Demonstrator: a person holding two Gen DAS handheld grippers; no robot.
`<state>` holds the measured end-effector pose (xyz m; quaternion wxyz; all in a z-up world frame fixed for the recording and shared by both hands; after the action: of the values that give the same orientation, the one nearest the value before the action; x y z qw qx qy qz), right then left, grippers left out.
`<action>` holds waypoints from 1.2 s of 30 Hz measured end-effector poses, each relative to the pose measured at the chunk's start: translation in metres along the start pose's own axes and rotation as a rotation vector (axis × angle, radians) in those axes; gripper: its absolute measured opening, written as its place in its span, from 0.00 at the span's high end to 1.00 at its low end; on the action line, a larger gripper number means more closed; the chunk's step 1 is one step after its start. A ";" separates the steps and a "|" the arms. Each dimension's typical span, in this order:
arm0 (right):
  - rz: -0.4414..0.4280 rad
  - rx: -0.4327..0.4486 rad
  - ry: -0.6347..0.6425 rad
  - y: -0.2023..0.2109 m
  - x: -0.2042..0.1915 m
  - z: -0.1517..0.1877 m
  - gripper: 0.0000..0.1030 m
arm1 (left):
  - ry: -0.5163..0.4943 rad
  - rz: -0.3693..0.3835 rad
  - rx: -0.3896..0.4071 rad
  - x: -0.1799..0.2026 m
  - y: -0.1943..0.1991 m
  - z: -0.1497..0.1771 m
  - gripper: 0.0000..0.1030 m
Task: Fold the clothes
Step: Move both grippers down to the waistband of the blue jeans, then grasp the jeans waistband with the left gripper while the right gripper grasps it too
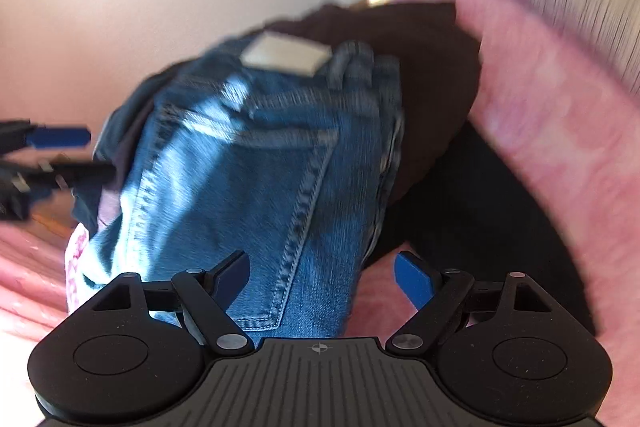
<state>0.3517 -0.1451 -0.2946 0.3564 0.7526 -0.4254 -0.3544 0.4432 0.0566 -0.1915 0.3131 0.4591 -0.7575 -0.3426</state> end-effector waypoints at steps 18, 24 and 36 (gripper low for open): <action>-0.022 0.135 -0.104 0.041 -0.010 0.035 0.84 | -0.063 0.186 -0.128 0.067 -0.067 -0.040 0.30; -0.062 0.214 -0.087 0.067 -0.033 0.035 0.84 | -0.112 0.194 -0.190 0.095 -0.083 -0.045 0.35; -0.153 0.281 -0.037 0.083 -0.070 0.026 0.84 | -0.175 0.189 -0.174 0.092 -0.062 -0.039 0.72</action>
<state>0.2701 -0.1203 -0.2216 0.2118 0.8187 -0.4184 -0.3313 0.4686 -0.0571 -0.2048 0.3153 0.3250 -0.7893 -0.4148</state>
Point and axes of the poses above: each gripper's, at about its wrist camera, not at the fingertips, and y roughly against the way its jaws point, x to its right, z to its underside, the point moved 4 cm from there along -y, roughly the way its jaws point, and after that the axes turned 12 degrees about y, right-handed, at the moved point
